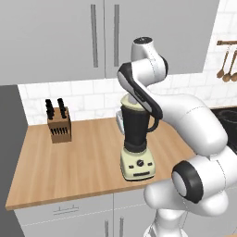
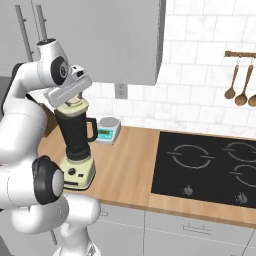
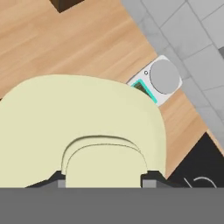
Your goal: Close the lid blender by securely placing the lid on top.
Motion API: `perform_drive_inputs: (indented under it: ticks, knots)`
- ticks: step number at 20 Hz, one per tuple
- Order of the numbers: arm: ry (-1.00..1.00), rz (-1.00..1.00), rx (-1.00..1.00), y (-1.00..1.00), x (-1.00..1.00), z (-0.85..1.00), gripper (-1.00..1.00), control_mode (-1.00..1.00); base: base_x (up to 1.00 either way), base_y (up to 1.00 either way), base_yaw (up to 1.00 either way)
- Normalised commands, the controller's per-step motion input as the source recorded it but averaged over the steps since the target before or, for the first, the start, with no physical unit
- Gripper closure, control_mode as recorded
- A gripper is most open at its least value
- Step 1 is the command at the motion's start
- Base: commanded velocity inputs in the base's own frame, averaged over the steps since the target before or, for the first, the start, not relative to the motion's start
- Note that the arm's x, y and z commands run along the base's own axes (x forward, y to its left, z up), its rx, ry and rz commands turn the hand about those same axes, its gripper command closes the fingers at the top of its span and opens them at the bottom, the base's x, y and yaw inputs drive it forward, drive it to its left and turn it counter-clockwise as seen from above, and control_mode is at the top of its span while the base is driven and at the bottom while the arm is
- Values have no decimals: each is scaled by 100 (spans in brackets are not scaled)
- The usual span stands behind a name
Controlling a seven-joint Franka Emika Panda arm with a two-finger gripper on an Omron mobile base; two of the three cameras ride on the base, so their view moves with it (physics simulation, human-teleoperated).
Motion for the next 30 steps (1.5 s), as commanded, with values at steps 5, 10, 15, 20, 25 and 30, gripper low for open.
perform_drive_inputs:
  ticks: [5,10,15,20,25,30]
  knots:
    - [8,0,0,14,3,-4,100,-100,0,0,0]
    - [12,0,0,22,-14,-3,100,-100,0,0,0]
    - [13,0,0,19,-18,0,100,-100,0,0,0]
    - [7,0,0,2,-40,0,100,-100,0,0,0]
    - [-6,0,0,0,-4,-6,100,-100,0,0,0]
    - [-24,0,0,0,0,-15,100,-100,0,0,0]
